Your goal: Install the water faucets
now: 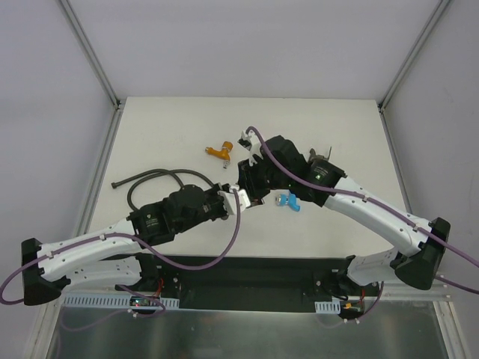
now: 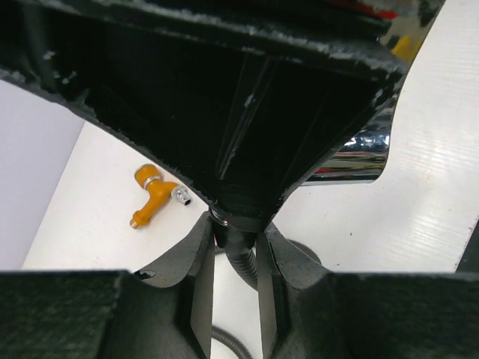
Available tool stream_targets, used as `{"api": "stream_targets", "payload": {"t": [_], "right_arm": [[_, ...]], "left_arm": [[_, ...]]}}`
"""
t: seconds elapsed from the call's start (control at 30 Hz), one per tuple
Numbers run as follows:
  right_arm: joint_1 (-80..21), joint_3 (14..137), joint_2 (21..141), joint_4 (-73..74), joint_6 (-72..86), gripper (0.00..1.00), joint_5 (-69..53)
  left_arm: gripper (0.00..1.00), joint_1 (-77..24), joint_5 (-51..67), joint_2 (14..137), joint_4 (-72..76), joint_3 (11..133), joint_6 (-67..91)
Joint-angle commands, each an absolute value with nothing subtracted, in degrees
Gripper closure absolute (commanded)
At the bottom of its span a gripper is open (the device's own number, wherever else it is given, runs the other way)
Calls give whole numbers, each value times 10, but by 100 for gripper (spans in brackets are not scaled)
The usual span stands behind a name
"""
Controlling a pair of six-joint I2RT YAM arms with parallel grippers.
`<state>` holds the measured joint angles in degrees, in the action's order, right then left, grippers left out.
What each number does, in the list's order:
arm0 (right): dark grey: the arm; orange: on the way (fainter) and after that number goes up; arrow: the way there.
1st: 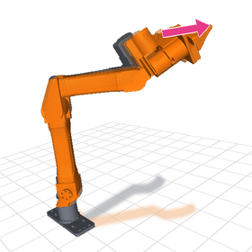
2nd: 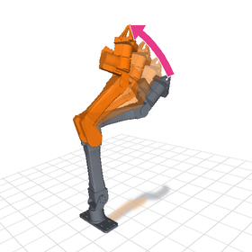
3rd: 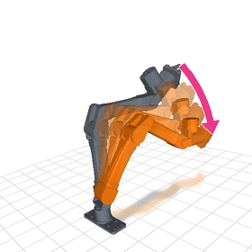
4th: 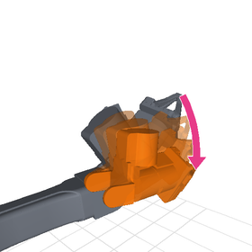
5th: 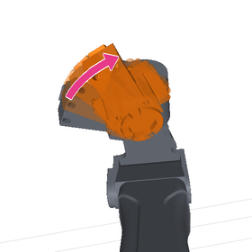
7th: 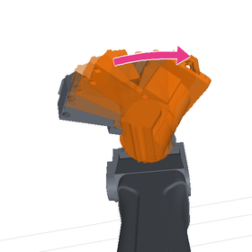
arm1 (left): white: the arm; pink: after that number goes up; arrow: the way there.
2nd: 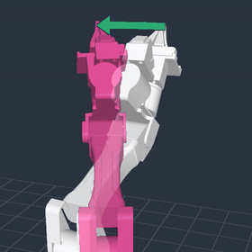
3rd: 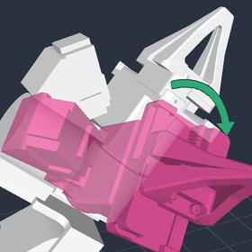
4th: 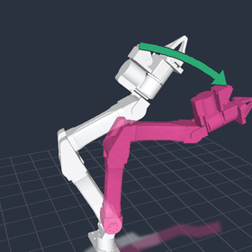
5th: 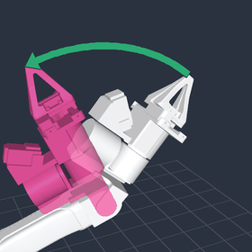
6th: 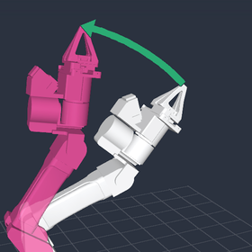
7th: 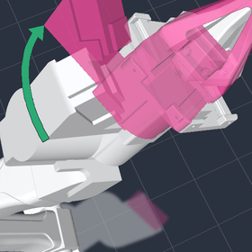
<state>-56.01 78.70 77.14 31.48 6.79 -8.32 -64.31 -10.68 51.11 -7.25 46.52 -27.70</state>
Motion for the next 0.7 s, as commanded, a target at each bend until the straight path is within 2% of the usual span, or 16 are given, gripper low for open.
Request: {"api": "stream_targets", "payload": {"t": [0.0, 0.03, 0.13, 0.33, 0.37, 0.5, 0.67], "right_arm": [[-556, 782, 782, 214, 110, 98, -47], [-555, 782, 778, 214, 105, 98, -49], [-546, 775, 757, 215, 85, 98, -55], [-527, 775, 707, 225, 23, 98, -87], [-525, 776, 701, 226, 5, 98, -101], [-521, 782, 679, 240, -82, 98, -154], [-520, 787, 664, 263, -171, 98, -247]], "left_arm": [[83, -668, -112, 512, 47, 471, -278], [72, -668, -101, 503, 47, 470, -275], [56, -663, -56, 474, 50, 464, -271], [38, -580, 89, 439, 44, 465, -234], [34, -568, 144, 440, 40, 472, -221], [27, -510, 256, 448, 5, 497, -204], [25, -477, 353, 465, -43, 534, -189]]}}
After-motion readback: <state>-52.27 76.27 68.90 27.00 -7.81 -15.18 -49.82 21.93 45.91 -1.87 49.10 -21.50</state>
